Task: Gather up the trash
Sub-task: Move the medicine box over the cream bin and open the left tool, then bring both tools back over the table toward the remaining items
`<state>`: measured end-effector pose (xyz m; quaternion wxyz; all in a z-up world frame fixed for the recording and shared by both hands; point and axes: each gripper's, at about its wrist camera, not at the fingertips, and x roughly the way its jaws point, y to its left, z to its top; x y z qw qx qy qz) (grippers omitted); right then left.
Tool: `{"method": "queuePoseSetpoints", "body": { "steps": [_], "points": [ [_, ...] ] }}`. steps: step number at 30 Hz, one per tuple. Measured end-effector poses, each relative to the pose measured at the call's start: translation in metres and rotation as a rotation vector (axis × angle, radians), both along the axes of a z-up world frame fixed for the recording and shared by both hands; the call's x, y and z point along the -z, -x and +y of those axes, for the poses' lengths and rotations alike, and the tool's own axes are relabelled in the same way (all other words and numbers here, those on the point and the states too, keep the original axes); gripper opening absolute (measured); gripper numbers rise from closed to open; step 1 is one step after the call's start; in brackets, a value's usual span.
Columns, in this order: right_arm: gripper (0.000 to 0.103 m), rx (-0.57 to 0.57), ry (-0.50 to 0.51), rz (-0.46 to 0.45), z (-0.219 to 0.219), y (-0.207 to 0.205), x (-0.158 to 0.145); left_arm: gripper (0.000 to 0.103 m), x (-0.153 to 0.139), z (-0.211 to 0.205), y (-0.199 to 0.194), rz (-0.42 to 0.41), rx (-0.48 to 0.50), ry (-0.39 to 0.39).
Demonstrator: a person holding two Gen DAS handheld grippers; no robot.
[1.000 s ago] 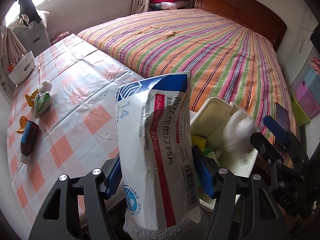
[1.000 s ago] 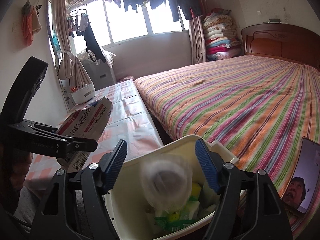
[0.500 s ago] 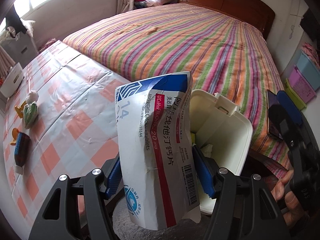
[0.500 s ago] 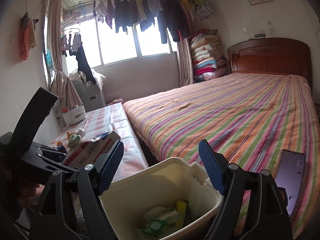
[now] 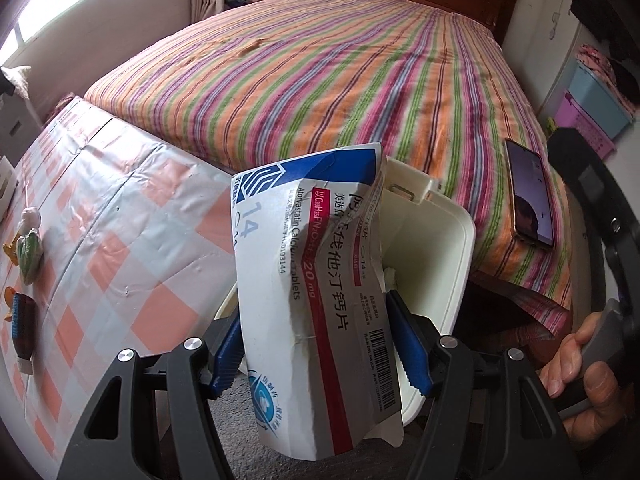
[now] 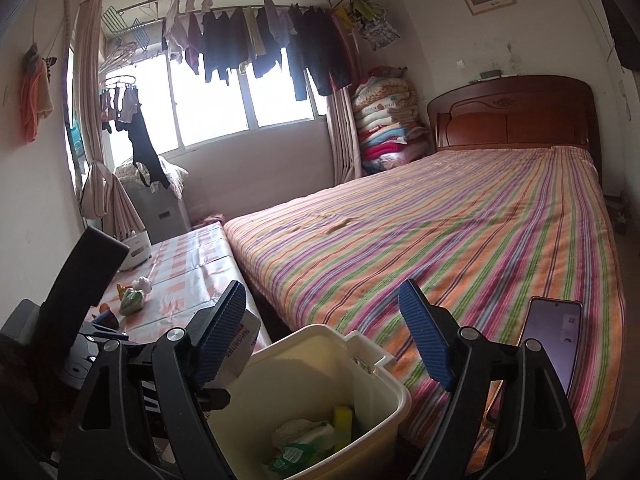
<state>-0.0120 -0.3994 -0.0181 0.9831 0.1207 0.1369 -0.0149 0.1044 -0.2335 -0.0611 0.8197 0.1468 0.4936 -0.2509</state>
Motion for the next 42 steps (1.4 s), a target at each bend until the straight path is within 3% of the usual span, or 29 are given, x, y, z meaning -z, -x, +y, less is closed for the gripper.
{"method": "queuePoseSetpoints", "body": {
  "steps": [8, 14, 27, 38, 42],
  "points": [
    [0.078, 0.006, -0.006, -0.021, 0.0, 0.006, -0.007, 0.068, 0.004, -0.009, 0.002, 0.043, 0.04, -0.015],
    [0.08, 0.004, 0.005, -0.035, 0.004, 0.01, -0.015, 0.068, -0.001, 0.006, -0.003, 0.089, -0.012, 0.049],
    [0.091, -0.152, 0.015, -0.061, 0.055, -0.005, -0.041, 0.068, -0.04, 0.082, 0.01, -0.132, -0.213, 0.052],
    [0.092, -0.41, -0.014, -0.008, 0.149, -0.05, -0.054, 0.069, -0.057, 0.19, 0.022, -0.307, -0.496, -0.01],
    [0.092, -0.482, -0.055, 0.035, 0.174, -0.076, -0.053, 0.069, -0.058, 0.231, 0.021, -0.317, -0.611, -0.035]
  ]
}}
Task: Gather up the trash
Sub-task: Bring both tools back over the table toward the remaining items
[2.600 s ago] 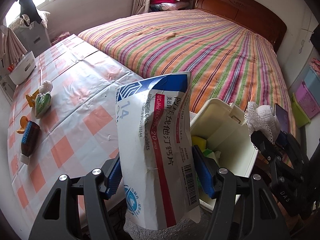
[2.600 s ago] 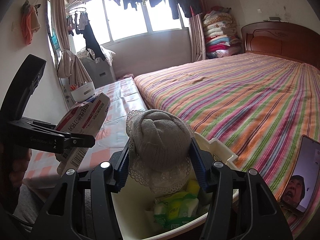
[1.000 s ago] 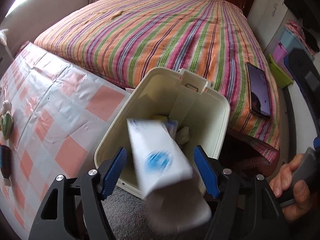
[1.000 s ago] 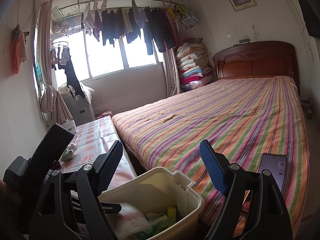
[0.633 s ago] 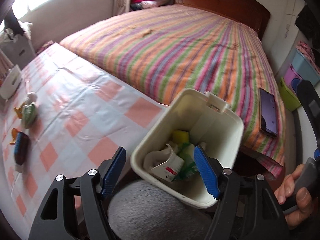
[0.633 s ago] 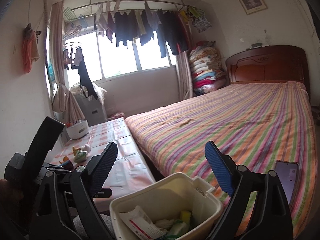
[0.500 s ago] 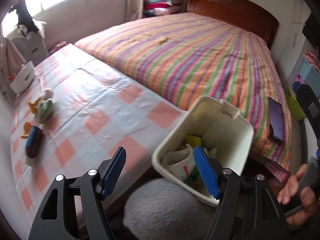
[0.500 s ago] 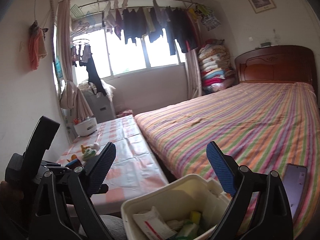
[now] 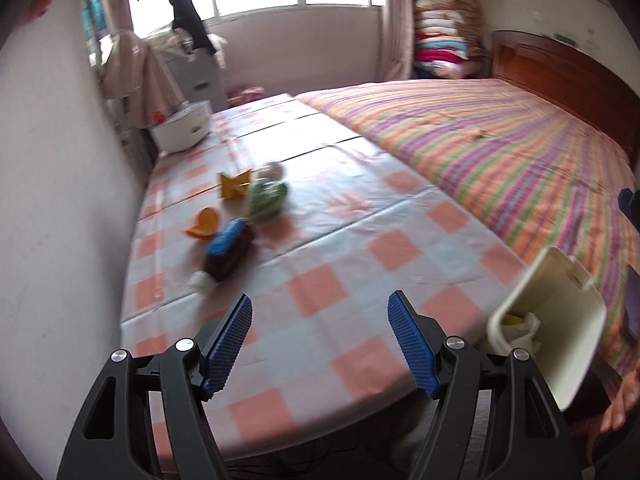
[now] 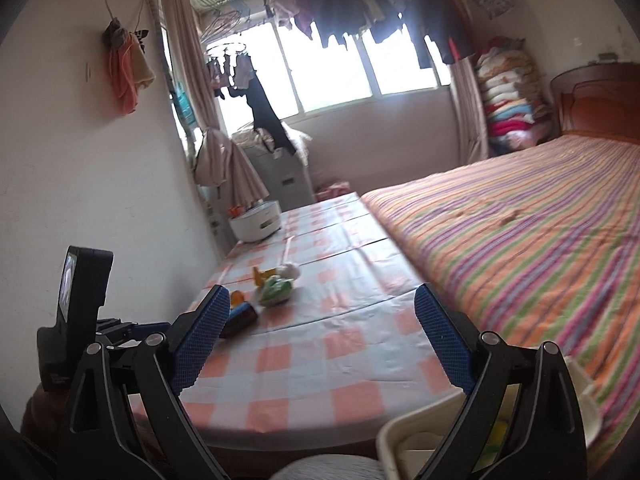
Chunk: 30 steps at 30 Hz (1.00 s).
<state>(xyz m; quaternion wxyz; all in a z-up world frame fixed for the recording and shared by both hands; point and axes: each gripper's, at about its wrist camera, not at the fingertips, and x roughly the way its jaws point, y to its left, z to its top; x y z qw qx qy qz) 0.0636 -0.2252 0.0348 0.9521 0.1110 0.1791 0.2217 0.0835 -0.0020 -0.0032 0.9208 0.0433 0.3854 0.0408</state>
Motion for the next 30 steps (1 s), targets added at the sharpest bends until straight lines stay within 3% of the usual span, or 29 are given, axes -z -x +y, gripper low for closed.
{"method": "queuePoseSetpoints", "body": {
  "steps": [7, 21, 24, 30],
  "points": [
    [0.092, -0.095, -0.011, 0.062, 0.045, -0.034, 0.005, 0.076, 0.005, 0.065, 0.008, -0.002, -0.138, 0.072],
    [0.097, -0.209, 0.044, 0.113, 0.123, -0.066, 0.008, 0.077, 0.01, 0.126, 0.022, -0.023, -0.286, 0.063],
    [0.097, -0.232, 0.055, 0.124, 0.139, -0.073, 0.009, 0.09, 0.011, 0.135, 0.023, -0.036, -0.303, 0.069],
    [0.097, -0.256, 0.063, 0.139, 0.161, -0.088, 0.013, 0.094, 0.011, 0.145, 0.024, -0.055, -0.299, 0.077]
  ]
}}
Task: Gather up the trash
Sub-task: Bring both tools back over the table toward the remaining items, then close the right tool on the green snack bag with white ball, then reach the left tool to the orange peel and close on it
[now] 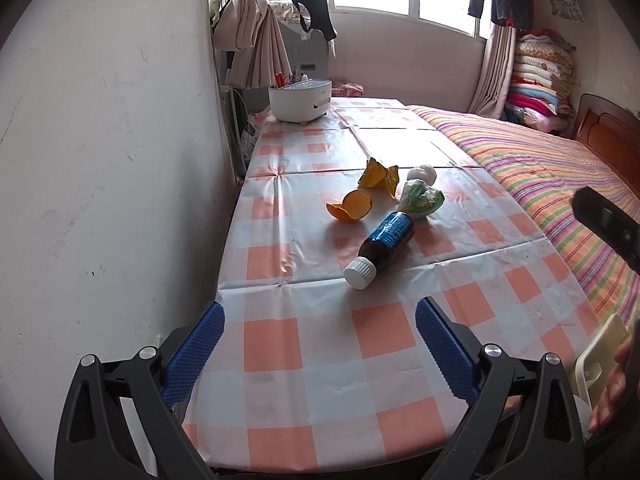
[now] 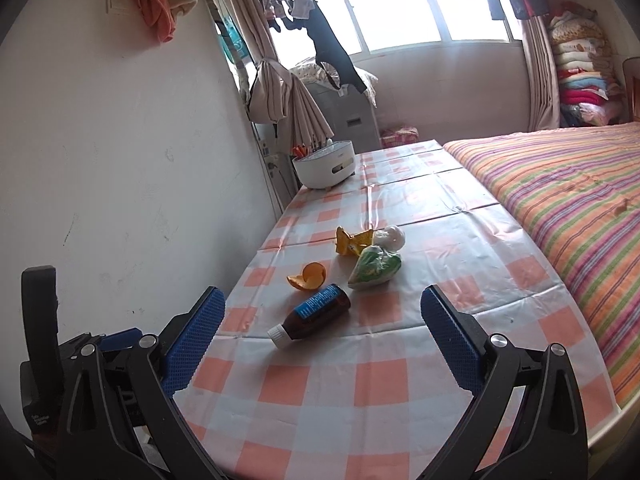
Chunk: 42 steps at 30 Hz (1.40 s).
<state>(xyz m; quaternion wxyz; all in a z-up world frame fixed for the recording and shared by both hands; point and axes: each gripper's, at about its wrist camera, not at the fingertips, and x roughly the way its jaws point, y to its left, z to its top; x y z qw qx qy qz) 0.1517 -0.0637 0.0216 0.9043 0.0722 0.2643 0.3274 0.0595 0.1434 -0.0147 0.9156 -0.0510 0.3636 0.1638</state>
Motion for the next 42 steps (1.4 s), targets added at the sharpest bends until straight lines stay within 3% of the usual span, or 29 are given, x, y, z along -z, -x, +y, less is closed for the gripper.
{"method": "queuePoseSetpoints", "body": {
  "steps": [8, 14, 24, 34, 37, 38, 39, 42],
  "points": [
    [0.097, -0.015, 0.023, 0.018, 0.024, -0.028, 0.01, 0.094, 0.01, 0.022, -0.008, 0.038, -0.032, 0.087],
    [0.097, 0.01, 0.054, 0.061, 0.037, -0.069, 0.029, 0.094, 0.014, 0.031, -0.015, 0.058, -0.062, 0.057],
    [0.097, 0.035, 0.135, 0.219, 0.079, -0.152, 0.08, 0.094, 0.021, 0.053, -0.028, 0.093, -0.095, 0.056],
    [0.097, 0.067, 0.21, 0.33, 0.11, -0.208, 0.114, 0.094, 0.022, 0.058, -0.051, 0.12, -0.067, 0.027],
    [0.088, 0.065, 0.217, 0.34, 0.114, -0.215, 0.118, 0.094, 0.019, 0.059, -0.06, 0.115, -0.056, 0.013],
    [0.068, 0.063, 0.227, 0.34, 0.115, -0.216, 0.118, 0.094, 0.018, 0.059, -0.064, 0.115, -0.05, 0.008],
    [0.062, 0.061, 0.232, 0.34, 0.115, -0.217, 0.12, 0.094, 0.017, 0.06, -0.068, 0.116, -0.045, 0.009],
    [0.057, 0.041, 0.226, 0.352, 0.114, -0.217, 0.125, 0.094, 0.016, 0.063, -0.08, 0.114, -0.031, 0.021]
  ]
}}
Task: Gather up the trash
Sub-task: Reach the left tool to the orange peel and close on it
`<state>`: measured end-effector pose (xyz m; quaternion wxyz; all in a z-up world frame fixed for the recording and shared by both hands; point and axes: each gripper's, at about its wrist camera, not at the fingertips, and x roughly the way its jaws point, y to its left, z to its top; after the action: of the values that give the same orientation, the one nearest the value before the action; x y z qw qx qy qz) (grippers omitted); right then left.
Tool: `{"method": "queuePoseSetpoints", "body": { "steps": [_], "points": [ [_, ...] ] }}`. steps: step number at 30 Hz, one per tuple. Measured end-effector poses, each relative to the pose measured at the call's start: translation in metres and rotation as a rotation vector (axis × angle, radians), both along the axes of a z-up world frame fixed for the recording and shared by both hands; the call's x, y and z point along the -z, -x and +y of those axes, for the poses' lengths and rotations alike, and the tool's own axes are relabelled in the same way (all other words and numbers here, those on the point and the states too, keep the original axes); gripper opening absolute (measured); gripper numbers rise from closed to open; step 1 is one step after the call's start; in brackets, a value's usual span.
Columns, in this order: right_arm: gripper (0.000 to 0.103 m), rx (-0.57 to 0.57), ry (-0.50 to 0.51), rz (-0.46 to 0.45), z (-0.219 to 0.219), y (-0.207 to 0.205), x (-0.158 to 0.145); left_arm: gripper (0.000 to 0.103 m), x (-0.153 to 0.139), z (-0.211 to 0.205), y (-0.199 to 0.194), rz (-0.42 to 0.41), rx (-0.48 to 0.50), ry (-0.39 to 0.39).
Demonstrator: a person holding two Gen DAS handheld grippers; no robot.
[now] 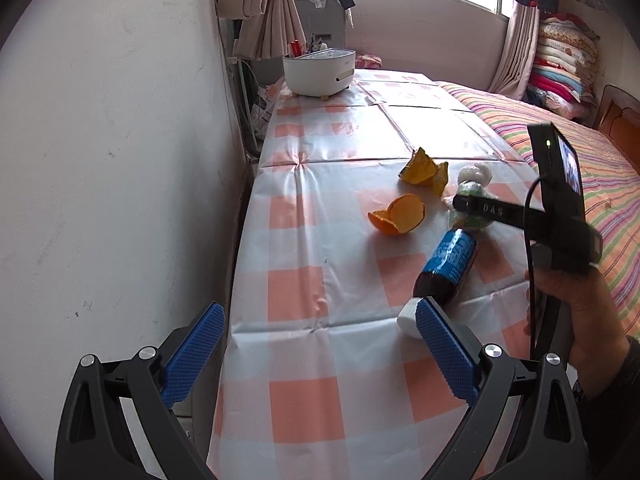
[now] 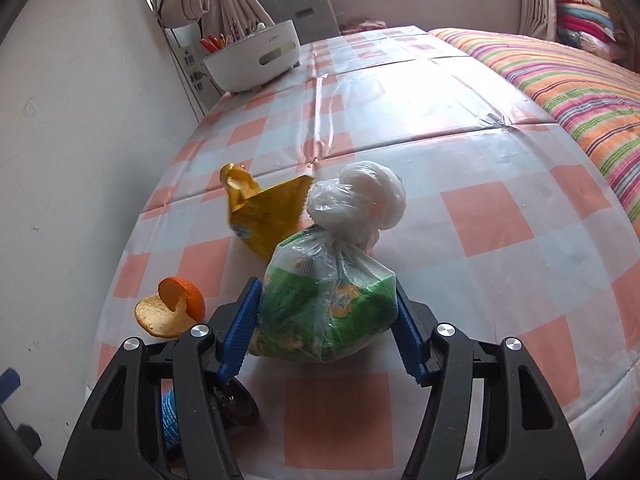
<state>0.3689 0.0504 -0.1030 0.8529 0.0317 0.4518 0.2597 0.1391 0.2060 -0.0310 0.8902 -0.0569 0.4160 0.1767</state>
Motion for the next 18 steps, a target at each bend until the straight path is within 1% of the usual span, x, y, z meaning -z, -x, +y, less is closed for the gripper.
{"method": "queuePoseSetpoints", "body": {
  "steps": [2, 6, 7, 8, 9, 11, 12, 15, 16, 18],
  "points": [
    [0.056, 0.006, -0.01, -0.019, -0.007, 0.007, -0.003, 0.094, 0.001, 0.001, -0.009, 0.011, 0.019, 0.01],
    [0.056, 0.03, -0.132, -0.055, -0.035, 0.035, -0.019, 0.094, 0.006, 0.002, -0.032, 0.029, 0.071, 0.036],
    [0.056, 0.039, -0.168, -0.06, -0.043, 0.042, -0.022, 0.094, 0.009, 0.003, -0.04, 0.038, 0.095, 0.059],
    [0.056, 0.05, -0.209, -0.067, -0.053, 0.051, -0.028, 0.094, 0.011, 0.006, -0.047, 0.046, 0.098, 0.086],
    [0.056, 0.054, -0.223, -0.074, -0.057, 0.055, -0.03, 0.094, 0.013, 0.007, -0.052, 0.049, 0.103, 0.107],
    [0.056, 0.063, -0.253, -0.13, -0.073, 0.077, -0.044, 0.094, 0.017, 0.009, -0.068, 0.059, 0.132, 0.173],
    [0.056, 0.067, -0.267, -0.147, -0.078, 0.084, -0.049, 0.094, 0.021, 0.01, -0.076, 0.068, 0.12, 0.198],
    [0.056, 0.077, -0.296, -0.159, -0.088, 0.096, -0.05, 0.094, 0.029, 0.01, -0.097, 0.09, 0.134, 0.267],
    [0.056, 0.079, -0.308, -0.152, -0.09, 0.101, -0.047, 0.094, 0.032, 0.01, -0.104, 0.106, 0.122, 0.278],
    [0.056, 0.079, -0.316, -0.144, -0.092, 0.105, -0.044, 0.094, 0.036, 0.011, -0.114, 0.109, 0.108, 0.3]
  ]
}}
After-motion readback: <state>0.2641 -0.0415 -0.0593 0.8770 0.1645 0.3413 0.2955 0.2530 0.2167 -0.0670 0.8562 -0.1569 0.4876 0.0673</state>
